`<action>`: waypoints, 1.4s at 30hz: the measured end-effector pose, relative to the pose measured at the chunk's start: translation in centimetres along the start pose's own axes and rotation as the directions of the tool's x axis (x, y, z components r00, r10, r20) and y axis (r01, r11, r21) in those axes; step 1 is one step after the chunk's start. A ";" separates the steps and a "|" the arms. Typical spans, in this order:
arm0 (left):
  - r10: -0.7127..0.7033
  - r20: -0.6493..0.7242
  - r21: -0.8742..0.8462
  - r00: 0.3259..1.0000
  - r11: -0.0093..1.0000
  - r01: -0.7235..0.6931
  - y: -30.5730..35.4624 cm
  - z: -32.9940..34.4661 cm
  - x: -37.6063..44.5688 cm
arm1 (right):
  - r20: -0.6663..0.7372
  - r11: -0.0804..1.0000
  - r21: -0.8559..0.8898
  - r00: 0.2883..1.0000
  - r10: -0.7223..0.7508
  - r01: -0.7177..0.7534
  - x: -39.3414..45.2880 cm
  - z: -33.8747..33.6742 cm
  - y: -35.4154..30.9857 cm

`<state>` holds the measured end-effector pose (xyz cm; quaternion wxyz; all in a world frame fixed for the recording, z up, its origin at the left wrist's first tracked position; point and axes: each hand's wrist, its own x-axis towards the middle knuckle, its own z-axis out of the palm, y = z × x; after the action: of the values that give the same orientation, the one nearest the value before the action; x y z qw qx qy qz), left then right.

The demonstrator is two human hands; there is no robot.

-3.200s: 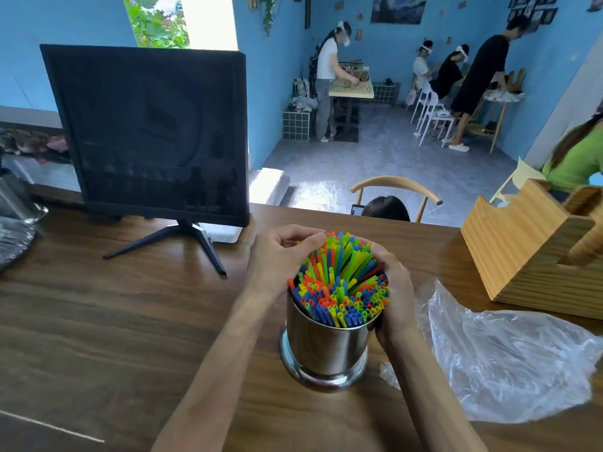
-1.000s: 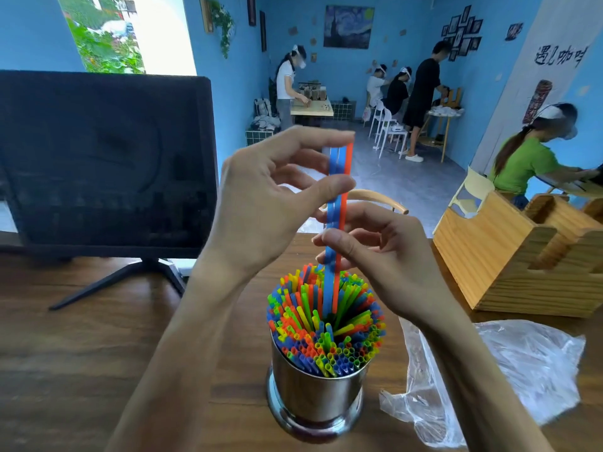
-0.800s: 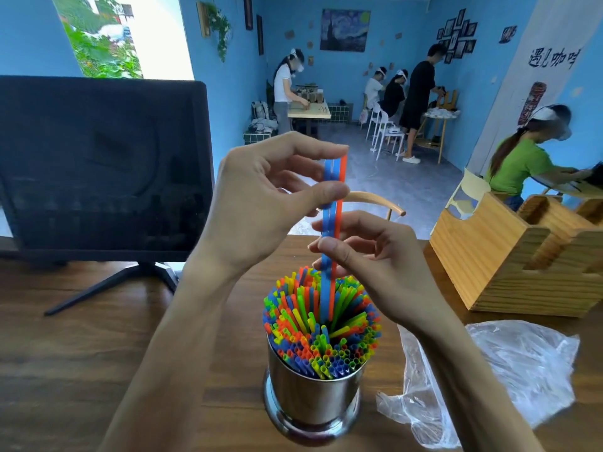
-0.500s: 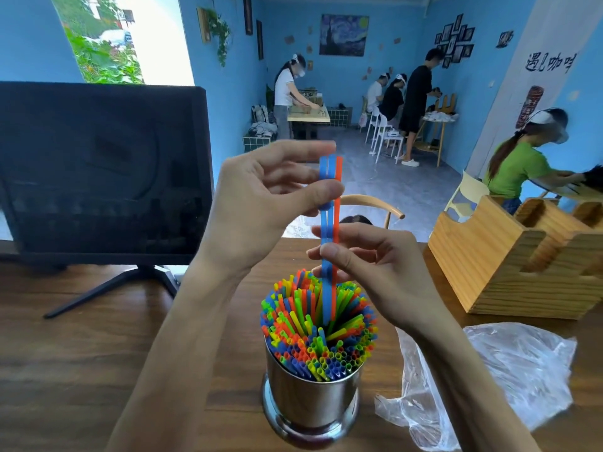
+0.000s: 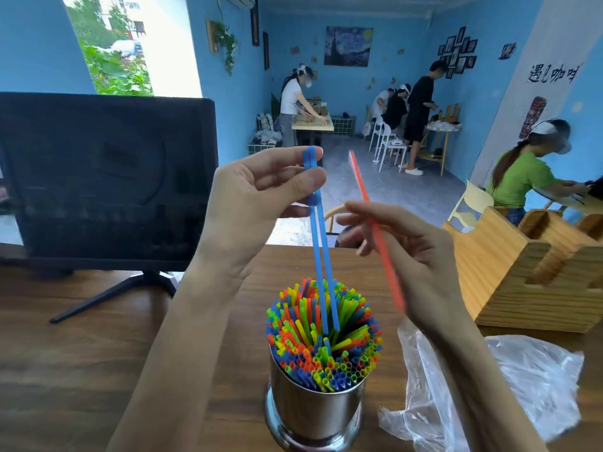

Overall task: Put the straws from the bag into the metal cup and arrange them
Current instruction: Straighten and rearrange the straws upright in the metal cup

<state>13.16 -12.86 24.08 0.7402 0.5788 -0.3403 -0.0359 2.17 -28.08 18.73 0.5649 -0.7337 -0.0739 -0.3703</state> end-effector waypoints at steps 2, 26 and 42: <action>-0.024 -0.012 -0.010 1.000 1.000 0.024 -0.2 0.1 0.1 | 0.110 0.999 -0.009 0.993 0.042 -0.042 0.2 0.2 -0.3; 0.216 0.210 0.136 0.954 0.959 -0.247 1.2 0.7 -0.6 | 0.194 0.968 -0.200 0.962 0.193 -0.154 -1.4 1.8 0.3; -0.005 0.206 0.371 0.978 0.926 -0.073 -6.7 -1.5 -5.7 | 0.127 0.901 -0.360 0.944 0.303 -0.241 -4.3 0.4 3.9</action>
<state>11.87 -11.21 15.40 0.5772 0.6972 -0.4248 -0.0161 1.32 -27.73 12.95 0.4670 -0.8535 0.0441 -0.2269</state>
